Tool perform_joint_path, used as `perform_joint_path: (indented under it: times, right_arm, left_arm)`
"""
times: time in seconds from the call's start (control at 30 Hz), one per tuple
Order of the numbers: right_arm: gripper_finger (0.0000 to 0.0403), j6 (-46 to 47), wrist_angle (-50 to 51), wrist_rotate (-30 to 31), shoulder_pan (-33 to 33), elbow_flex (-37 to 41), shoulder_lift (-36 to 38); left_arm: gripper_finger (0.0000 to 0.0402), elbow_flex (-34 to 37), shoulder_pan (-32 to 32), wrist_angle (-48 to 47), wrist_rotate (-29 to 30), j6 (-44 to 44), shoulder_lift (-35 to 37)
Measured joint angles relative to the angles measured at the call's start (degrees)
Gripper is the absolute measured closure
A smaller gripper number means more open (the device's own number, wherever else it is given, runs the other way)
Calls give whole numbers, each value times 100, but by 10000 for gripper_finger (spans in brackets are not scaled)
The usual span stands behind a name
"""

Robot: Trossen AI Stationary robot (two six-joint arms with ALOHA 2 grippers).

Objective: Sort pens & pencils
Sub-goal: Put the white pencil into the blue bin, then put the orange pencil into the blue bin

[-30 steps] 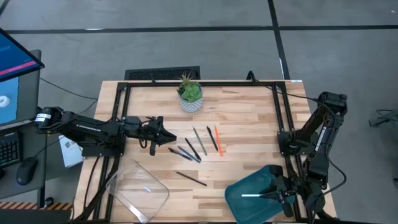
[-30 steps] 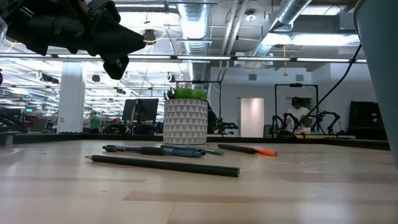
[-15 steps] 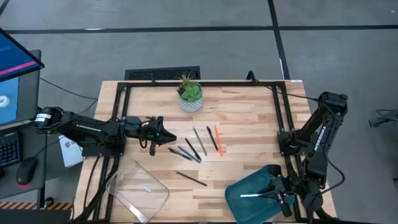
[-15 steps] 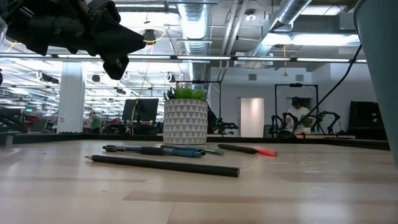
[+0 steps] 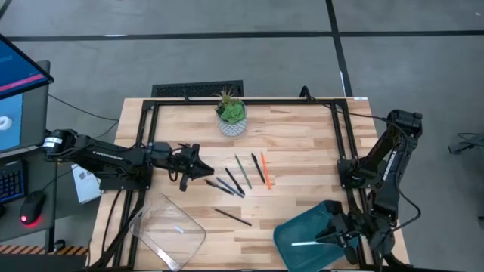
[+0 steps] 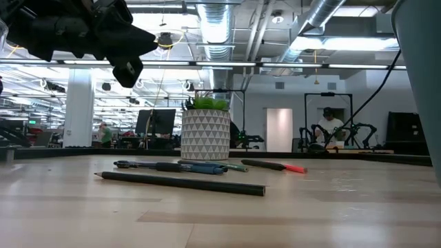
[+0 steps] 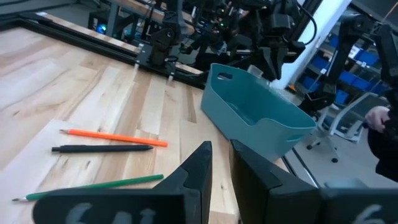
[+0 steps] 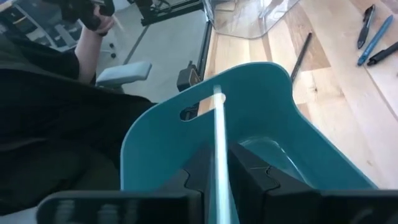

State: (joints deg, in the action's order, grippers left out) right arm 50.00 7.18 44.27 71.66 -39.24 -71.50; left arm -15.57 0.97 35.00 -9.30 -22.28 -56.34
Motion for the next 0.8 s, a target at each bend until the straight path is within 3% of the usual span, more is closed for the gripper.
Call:
perform_joint_path:
  times: [0.4,0.8]
  right_arm:
    - [272,-144,302,-96,-4,0,0]
    - [278,-853,310,229,-624,0,0]
  left_arm:
    - [356,2,61,0,55,13,0]
    - [356,2,61,0,182,17,0]
